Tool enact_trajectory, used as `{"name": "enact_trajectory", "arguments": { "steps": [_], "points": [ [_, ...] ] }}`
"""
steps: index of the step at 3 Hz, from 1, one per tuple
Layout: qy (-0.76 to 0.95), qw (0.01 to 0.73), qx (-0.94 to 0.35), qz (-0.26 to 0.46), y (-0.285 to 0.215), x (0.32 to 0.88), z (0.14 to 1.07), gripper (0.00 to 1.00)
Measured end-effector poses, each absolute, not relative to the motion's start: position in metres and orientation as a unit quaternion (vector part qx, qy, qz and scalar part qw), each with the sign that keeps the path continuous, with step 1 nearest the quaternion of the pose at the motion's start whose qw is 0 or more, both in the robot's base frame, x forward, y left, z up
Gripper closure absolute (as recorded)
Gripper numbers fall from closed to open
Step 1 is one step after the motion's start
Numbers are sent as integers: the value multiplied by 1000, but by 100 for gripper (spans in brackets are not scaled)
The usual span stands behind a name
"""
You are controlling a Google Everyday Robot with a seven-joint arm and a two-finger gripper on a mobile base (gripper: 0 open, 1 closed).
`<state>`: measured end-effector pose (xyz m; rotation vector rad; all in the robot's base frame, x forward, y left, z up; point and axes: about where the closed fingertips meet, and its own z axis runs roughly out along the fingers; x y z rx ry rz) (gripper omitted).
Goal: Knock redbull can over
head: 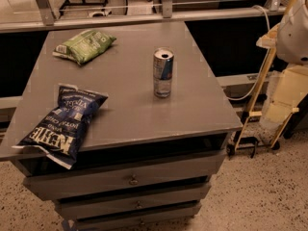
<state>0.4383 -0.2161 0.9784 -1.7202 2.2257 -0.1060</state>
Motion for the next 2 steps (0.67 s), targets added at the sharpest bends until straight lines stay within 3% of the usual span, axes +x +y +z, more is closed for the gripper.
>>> {"name": "enact_trajectory", "arguments": {
  "steps": [2],
  "points": [
    [768,193,-611,-16,-199,462,977,0]
  ]
}}
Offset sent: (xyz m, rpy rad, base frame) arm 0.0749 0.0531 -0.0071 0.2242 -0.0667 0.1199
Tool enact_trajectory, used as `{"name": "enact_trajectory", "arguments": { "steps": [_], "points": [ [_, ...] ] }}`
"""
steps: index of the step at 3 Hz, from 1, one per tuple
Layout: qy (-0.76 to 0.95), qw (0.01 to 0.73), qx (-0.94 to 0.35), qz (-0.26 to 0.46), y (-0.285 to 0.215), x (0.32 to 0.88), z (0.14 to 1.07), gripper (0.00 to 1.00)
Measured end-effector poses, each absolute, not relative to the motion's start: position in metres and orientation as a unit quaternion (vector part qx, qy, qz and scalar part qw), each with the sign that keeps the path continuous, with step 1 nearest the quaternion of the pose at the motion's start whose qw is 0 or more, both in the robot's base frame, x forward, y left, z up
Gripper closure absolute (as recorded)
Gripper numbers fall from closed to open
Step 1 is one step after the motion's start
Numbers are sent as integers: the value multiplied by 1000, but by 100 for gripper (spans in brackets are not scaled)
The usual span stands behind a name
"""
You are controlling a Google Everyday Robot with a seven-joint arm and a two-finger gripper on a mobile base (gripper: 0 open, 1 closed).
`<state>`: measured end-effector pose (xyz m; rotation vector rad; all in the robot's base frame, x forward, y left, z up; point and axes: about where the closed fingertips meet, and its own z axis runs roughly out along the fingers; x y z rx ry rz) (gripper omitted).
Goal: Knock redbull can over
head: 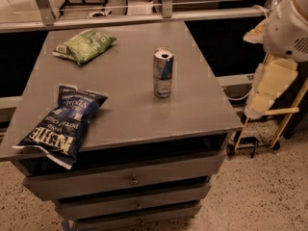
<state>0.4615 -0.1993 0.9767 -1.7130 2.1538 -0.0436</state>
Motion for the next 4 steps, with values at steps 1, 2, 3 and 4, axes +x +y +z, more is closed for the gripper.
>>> {"name": "enact_trajectory", "arguments": {
  "steps": [1,2,3,4],
  "points": [
    [733,261,-627,36,-149,515,973,0],
    [700,339,-619,108,-93,559,966,0],
    [679,413,-579,181,-59,588,962,0],
    [662,473,-522,256,-50,604,957,0]
  ]
}}
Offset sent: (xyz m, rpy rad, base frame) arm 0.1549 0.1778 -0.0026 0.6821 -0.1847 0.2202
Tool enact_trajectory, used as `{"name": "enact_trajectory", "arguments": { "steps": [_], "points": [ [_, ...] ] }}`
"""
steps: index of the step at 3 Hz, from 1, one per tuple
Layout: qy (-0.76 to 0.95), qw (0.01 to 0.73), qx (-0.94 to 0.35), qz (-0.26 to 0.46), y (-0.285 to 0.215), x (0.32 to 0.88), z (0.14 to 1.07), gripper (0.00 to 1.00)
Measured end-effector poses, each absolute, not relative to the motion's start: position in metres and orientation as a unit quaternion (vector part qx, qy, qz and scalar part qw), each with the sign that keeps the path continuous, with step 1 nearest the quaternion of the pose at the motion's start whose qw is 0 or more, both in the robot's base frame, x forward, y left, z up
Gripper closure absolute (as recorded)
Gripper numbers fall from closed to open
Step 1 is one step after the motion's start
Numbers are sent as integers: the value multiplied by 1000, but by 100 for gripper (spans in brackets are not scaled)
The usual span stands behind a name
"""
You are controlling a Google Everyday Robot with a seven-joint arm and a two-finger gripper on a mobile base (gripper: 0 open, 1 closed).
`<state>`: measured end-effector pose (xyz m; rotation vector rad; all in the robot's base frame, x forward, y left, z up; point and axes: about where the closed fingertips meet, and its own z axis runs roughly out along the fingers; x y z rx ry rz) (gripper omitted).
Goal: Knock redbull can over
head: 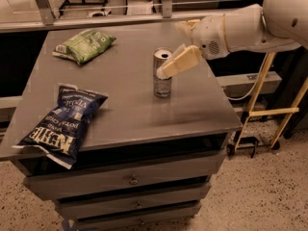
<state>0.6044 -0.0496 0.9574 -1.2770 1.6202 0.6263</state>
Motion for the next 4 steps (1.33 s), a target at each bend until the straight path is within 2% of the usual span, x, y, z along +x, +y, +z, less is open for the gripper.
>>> {"name": "enact_trajectory", "arguments": {
  "steps": [2,3,4],
  "points": [
    [613,555,-429,364,-51,613,943,0],
    [601,573,-413,375,-54,612,933,16],
    [610,569,-418,360,-55,612,917,38]
  ]
}}
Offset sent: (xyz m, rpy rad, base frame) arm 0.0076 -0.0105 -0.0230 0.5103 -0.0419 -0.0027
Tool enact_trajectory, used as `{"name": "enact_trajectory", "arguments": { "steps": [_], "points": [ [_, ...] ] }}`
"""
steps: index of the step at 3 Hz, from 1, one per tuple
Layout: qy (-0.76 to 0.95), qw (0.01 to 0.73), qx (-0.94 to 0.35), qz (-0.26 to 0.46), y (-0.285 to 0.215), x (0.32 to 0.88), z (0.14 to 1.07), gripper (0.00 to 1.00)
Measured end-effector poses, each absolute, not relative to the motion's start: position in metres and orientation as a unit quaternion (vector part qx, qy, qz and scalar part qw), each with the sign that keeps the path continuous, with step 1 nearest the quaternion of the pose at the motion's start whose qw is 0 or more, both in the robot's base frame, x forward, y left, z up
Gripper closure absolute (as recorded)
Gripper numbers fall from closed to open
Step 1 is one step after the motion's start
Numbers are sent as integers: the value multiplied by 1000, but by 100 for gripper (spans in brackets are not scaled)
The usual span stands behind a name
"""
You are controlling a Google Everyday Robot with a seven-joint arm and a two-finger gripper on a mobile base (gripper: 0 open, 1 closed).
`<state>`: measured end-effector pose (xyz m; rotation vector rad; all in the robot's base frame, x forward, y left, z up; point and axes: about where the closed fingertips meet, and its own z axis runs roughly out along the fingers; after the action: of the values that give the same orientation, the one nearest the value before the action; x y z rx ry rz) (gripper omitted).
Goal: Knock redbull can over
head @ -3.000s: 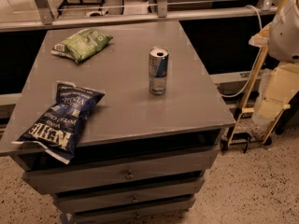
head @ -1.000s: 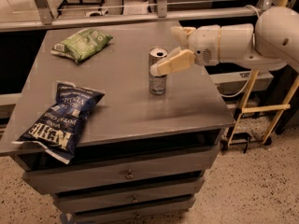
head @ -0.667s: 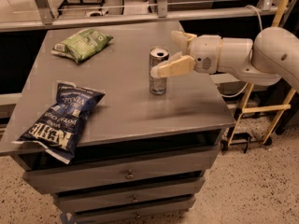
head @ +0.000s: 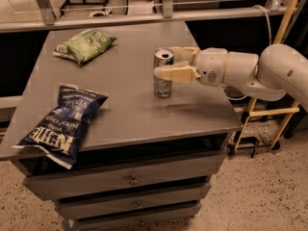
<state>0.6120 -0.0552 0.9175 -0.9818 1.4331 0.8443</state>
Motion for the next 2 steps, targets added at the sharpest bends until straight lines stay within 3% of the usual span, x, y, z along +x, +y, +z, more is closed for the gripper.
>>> {"name": "enact_trajectory", "arguments": {
  "steps": [2],
  "points": [
    [623,550,-437,346,-62,614,886,85]
  ]
}}
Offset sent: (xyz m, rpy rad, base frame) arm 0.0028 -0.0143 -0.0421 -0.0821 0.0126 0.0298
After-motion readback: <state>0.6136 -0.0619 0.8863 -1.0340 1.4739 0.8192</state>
